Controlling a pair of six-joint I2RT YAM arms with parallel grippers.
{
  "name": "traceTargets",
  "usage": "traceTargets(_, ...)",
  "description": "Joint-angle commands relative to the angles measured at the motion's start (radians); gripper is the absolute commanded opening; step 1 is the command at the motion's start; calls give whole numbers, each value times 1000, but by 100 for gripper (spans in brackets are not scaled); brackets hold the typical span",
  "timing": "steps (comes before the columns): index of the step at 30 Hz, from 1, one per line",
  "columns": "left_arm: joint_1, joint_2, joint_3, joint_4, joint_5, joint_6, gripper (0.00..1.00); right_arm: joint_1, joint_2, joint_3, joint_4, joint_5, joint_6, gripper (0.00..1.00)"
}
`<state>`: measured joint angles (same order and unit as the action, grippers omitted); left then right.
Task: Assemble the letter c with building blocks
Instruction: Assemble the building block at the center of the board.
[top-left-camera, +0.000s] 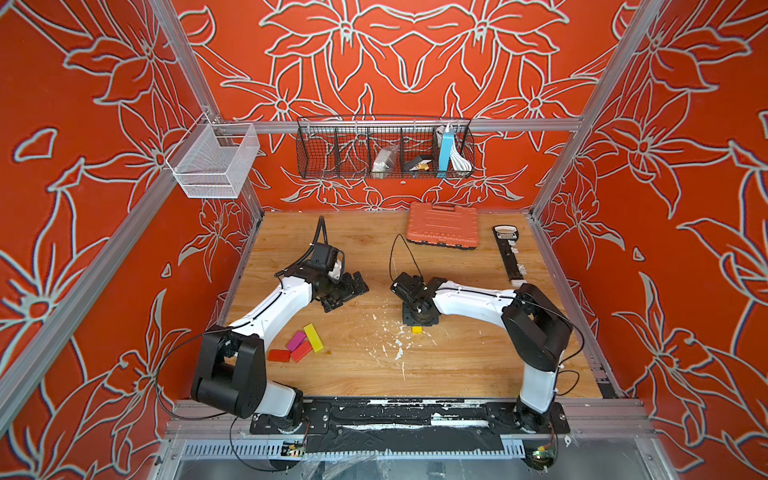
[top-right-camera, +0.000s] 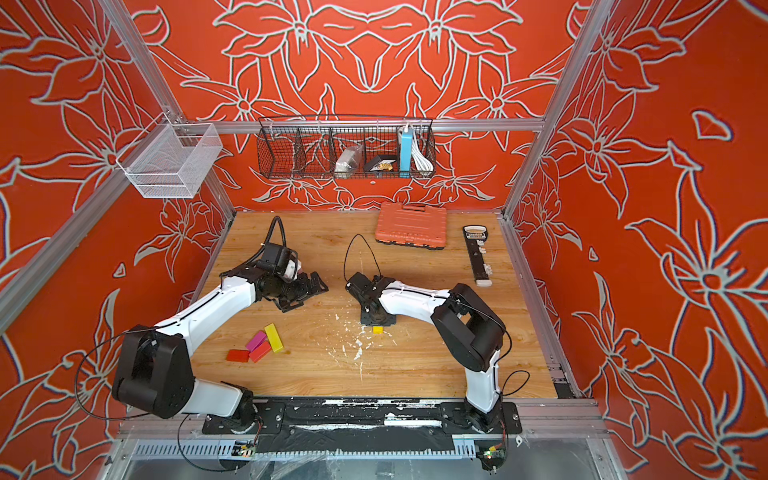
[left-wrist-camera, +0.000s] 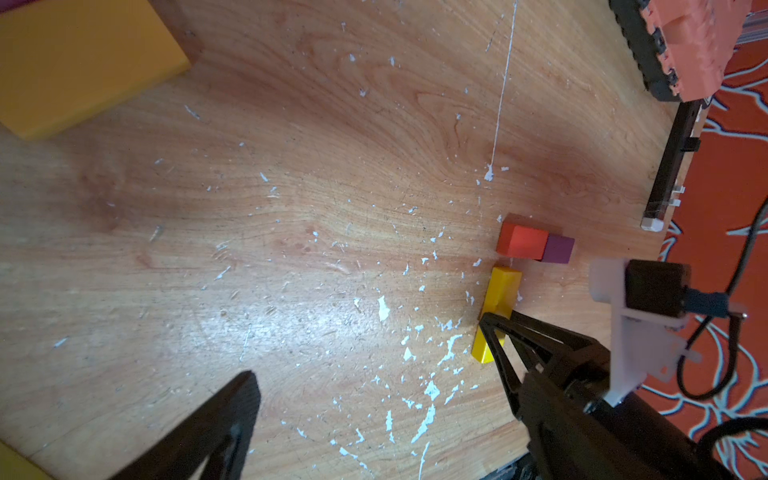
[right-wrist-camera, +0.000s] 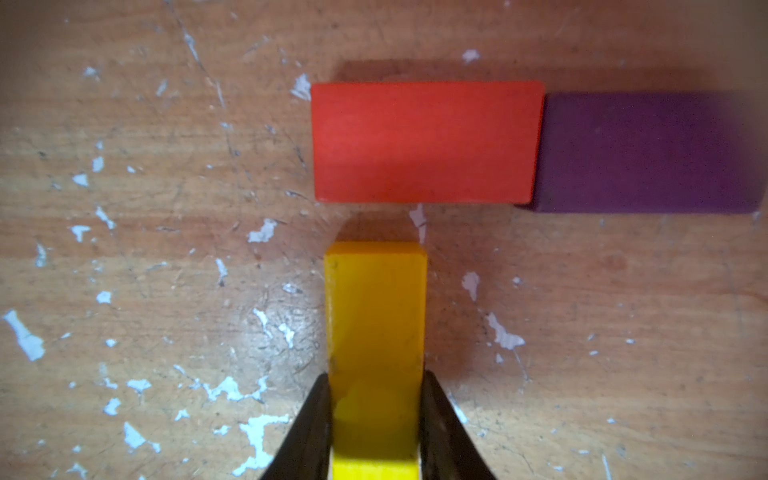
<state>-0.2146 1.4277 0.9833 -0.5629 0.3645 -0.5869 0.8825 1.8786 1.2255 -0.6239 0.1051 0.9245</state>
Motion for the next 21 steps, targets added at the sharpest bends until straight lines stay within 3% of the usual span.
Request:
traceTargets(1, 7, -7, -12, 0, 10, 15, 98, -9, 37, 8, -23, 33, 6, 26)
traceTargets(21, 11, 13, -12, 10, 16, 19, 98, -23, 62, 17, -23, 35, 4, 27)
